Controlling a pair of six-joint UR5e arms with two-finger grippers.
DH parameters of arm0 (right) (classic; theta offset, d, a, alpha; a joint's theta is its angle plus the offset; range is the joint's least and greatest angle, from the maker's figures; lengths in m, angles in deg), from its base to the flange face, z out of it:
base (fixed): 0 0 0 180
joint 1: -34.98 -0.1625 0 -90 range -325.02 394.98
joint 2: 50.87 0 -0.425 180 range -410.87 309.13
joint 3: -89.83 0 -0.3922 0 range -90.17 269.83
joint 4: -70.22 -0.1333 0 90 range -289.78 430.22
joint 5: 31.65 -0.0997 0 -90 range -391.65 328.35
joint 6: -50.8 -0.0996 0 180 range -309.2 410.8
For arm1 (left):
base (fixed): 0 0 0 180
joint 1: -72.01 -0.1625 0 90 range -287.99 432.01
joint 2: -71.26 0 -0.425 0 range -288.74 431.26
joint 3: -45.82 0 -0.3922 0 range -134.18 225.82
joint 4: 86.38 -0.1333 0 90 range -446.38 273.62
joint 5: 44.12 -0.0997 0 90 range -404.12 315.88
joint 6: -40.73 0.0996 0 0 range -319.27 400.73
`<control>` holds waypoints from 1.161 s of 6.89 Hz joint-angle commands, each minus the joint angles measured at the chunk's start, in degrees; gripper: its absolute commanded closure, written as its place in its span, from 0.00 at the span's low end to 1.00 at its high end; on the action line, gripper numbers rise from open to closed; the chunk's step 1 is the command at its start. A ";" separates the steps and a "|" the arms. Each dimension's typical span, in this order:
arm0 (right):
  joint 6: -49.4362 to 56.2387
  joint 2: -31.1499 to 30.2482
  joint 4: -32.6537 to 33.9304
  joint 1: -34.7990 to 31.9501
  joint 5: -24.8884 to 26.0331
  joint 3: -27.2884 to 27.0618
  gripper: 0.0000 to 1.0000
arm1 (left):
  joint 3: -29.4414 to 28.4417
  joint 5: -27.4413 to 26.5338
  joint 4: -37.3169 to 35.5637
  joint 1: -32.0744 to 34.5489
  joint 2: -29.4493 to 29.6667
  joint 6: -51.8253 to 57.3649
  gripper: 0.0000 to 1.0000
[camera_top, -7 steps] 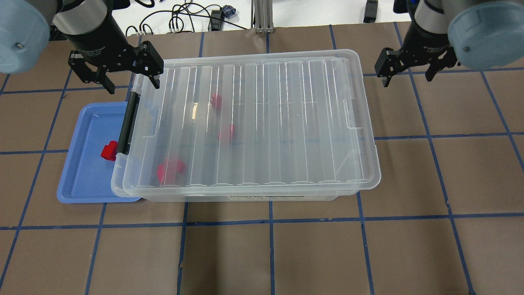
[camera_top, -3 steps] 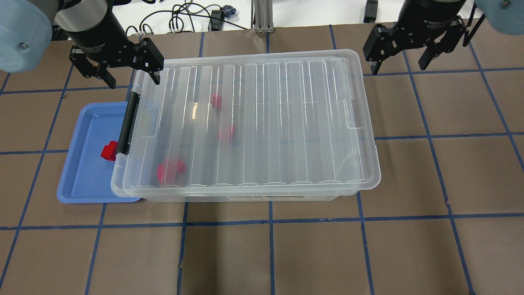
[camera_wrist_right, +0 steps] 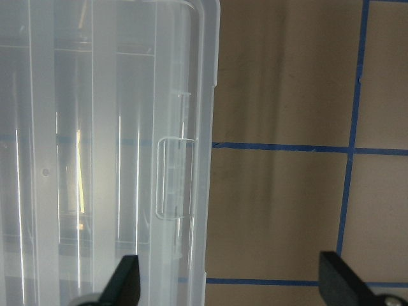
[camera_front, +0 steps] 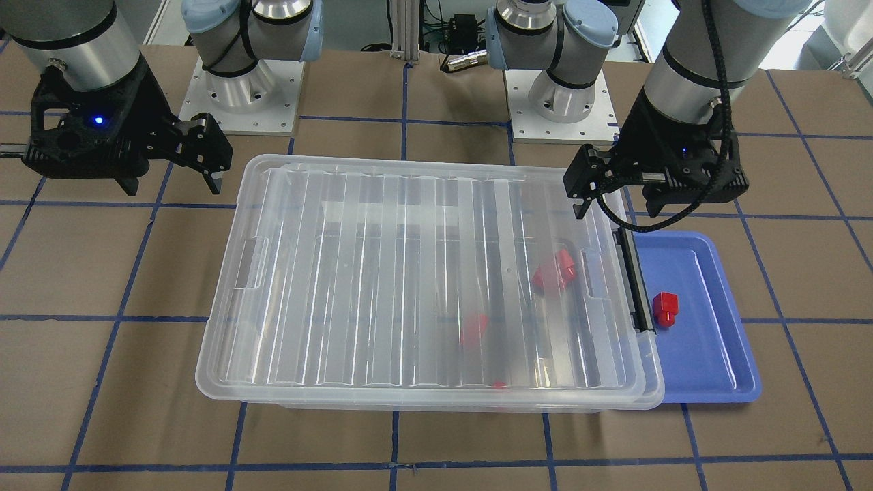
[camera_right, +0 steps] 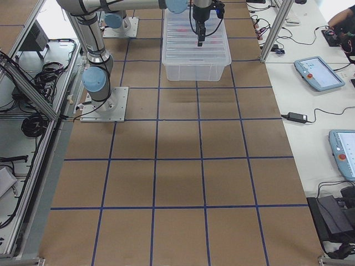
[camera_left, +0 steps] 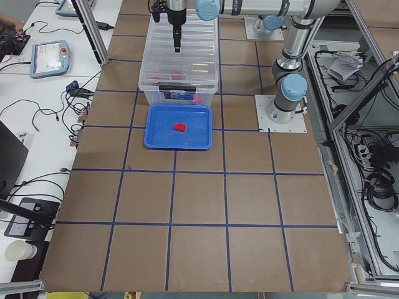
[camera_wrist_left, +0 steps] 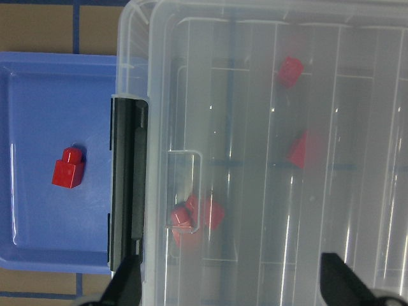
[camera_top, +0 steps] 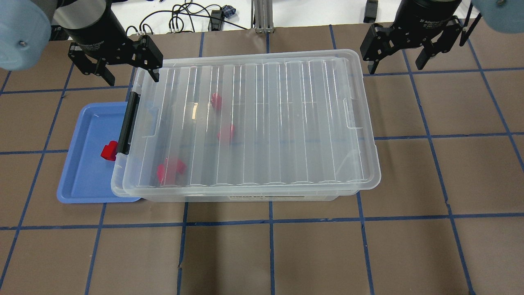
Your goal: Place red block in blue tray from box
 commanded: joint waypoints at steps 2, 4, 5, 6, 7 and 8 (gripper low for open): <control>-0.01 0.00 -0.11 -0.03 -0.04 -0.04 0.00 | 1.01 0.05 -0.09 0.34 -0.66 0.03 0.00; -0.01 0.00 -0.11 -0.03 0.05 -0.04 0.00 | 0.84 0.05 0.00 0.51 -0.33 0.04 0.00; -0.01 0.09 -0.11 -0.03 0.31 -0.04 0.00 | 0.93 0.05 0.00 0.60 -0.32 0.12 0.00; -0.01 0.09 -0.11 -0.03 0.31 -0.04 0.00 | 0.93 0.05 -0.08 0.60 -0.41 0.04 0.00; -0.01 0.09 -0.11 -0.03 0.31 -0.04 0.00 | 0.93 0.05 -0.08 0.51 -0.32 0.03 0.00; -0.01 0.00 -0.02 -0.03 0.05 0.13 0.00 | 0.93 0.05 -0.08 0.60 -0.23 0.03 0.00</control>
